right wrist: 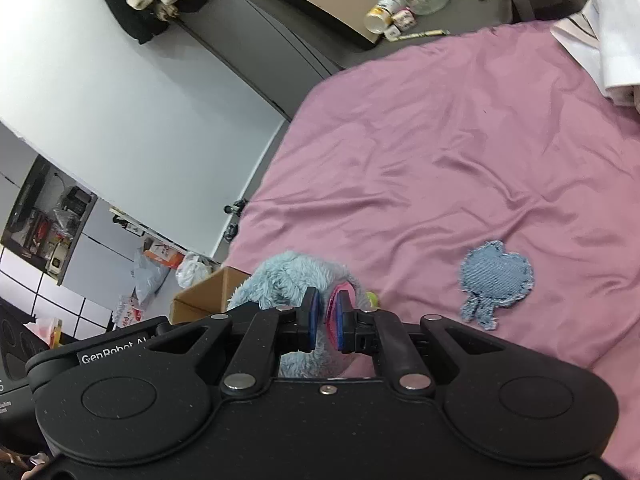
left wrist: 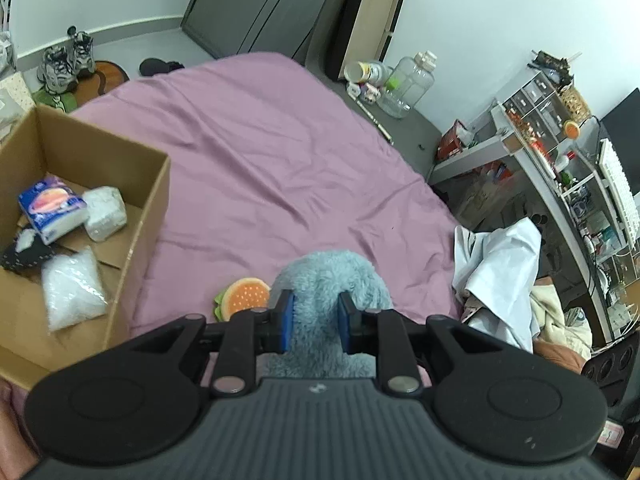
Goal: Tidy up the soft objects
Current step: 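Carry the grey plush into the box and open both tools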
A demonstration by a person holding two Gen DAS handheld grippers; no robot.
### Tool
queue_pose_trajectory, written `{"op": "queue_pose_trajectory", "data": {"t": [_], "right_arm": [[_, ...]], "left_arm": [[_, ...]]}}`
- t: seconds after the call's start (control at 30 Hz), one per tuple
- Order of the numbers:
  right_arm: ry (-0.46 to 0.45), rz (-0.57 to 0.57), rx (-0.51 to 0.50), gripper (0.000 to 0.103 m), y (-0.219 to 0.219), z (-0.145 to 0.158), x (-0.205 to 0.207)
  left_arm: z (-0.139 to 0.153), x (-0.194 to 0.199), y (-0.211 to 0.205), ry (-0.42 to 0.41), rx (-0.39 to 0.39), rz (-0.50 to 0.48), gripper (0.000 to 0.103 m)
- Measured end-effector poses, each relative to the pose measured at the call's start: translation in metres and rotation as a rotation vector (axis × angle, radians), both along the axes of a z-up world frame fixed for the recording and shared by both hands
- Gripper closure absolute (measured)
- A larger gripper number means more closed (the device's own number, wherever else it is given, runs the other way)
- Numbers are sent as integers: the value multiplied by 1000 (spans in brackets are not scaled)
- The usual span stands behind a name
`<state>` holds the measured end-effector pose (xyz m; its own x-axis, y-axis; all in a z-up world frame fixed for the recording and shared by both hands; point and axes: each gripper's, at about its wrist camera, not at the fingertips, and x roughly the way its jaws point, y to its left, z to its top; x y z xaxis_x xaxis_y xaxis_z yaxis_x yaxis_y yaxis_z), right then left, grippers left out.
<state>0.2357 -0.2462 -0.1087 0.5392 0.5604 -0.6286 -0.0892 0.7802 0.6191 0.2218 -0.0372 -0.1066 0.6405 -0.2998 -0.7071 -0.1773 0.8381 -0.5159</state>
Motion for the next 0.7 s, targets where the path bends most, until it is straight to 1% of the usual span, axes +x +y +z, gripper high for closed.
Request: {"op": "queue_pose_trajectory", "data": {"t": [0.7], "right_arm": [[-91,42,-7,94,38,51,-30]], "left_arm": [[43,-40,36,-82,-22,49,82]]}}
